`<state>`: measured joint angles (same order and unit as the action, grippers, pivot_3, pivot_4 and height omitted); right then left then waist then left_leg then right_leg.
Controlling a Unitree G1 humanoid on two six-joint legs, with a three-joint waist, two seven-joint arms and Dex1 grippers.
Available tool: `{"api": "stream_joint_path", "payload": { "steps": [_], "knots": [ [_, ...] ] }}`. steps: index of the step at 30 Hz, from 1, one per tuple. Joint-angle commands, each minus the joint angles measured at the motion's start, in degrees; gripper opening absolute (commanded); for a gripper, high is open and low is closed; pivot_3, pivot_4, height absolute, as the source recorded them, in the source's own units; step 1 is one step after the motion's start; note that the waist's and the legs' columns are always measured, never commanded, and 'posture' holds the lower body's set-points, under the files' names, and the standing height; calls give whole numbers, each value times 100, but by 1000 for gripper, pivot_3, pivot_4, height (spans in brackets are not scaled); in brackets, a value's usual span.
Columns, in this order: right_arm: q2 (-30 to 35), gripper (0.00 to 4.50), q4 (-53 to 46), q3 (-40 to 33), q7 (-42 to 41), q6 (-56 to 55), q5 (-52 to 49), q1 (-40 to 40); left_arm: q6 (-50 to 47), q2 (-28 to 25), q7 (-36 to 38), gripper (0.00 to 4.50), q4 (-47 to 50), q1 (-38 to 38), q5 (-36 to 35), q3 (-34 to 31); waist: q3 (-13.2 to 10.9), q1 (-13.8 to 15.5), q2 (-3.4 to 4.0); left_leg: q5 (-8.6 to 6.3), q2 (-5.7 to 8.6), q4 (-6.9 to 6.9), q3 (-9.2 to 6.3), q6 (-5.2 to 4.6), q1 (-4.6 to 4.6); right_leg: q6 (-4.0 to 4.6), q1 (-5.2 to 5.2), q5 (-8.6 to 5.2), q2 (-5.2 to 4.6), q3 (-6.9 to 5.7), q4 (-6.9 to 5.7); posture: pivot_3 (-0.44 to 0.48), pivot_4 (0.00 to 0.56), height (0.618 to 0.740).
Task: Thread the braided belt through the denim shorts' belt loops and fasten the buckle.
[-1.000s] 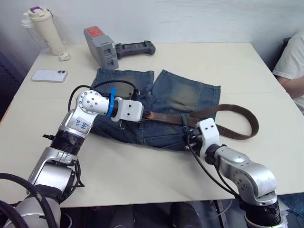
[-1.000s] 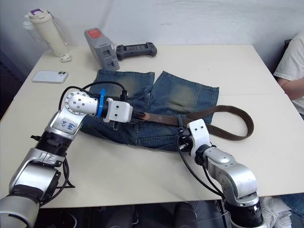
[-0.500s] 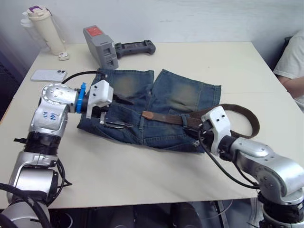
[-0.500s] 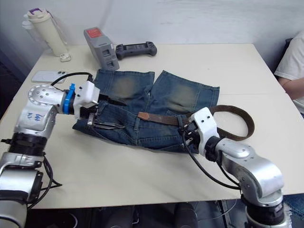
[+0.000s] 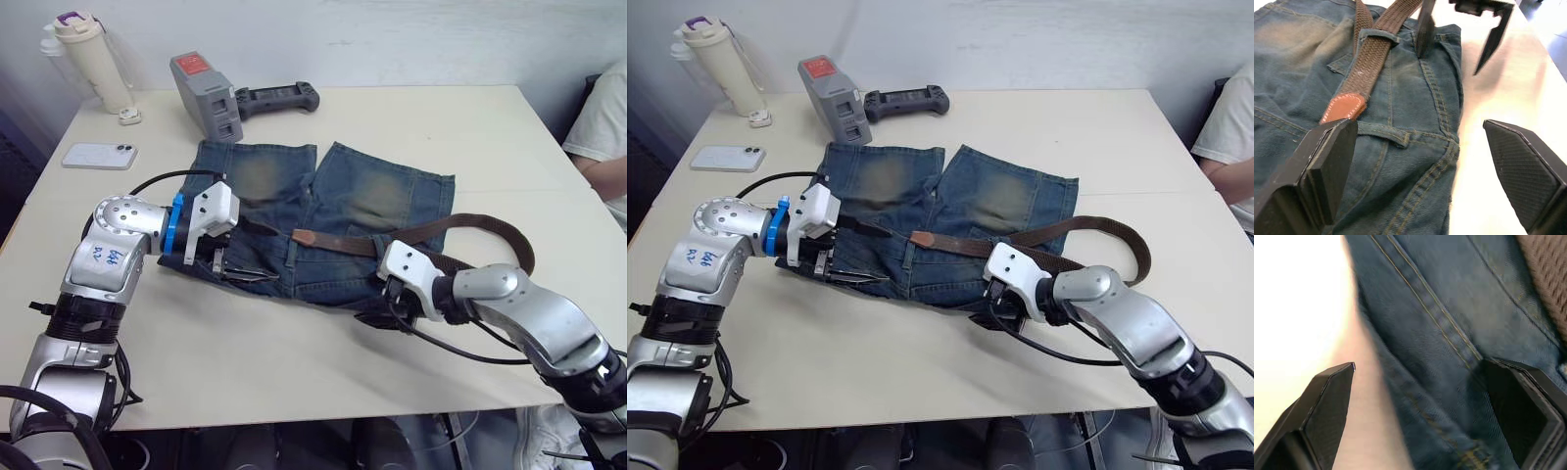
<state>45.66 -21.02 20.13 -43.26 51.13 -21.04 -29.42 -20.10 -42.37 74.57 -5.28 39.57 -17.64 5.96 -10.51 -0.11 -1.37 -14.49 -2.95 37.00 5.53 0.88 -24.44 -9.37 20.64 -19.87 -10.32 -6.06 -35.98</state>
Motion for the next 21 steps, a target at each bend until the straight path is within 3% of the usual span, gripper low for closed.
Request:
{"api": "stream_joint_path", "payload": {
  "steps": [1,6,9,12,15,21],
  "knots": [
    [-50,3607,403,-18,158,31,355,-98,7,-9,-31,4500,132,26,47,30,0,1,0,0,0,3,0,0,0,0,-1,0,0,0,0,0,150,740],
    [214,1167,169,1,-214,37,333,137,138,-12,-63,4500,-217,186,174,50,0,27,0,0,1,5,0,0,1,0,-4,0,-1,0,1,0,150,740],
    [758,23,-281,-405,-690,-390,229,443,-44,117,-28,4500,-227,255,8,29,0,75,0,-1,2,5,0,-1,0,0,-4,0,-2,0,1,0,150,740],
    [1573,23,-322,-791,-1121,-1289,504,918,-250,178,87,4500,-114,234,-144,39,0,174,0,-12,6,8,1,-4,-7,0,-4,0,-6,-3,10,0,150,740],
    [2171,23,247,-1206,-1449,-2561,883,1365,-361,259,116,4500,-22,207,-187,104,-1,163,-1,-15,8,13,6,-5,-9,-1,-4,0,-9,-4,13,0,150,740],
    [2504,23,1500,-1476,-1696,-4273,1553,1445,-410,538,72,4500,32,228,-159,254,-1,127,0,-14,5,14,12,-3,-1,-2,-3,1,-8,0,5,0,150,740]
  ]
}}
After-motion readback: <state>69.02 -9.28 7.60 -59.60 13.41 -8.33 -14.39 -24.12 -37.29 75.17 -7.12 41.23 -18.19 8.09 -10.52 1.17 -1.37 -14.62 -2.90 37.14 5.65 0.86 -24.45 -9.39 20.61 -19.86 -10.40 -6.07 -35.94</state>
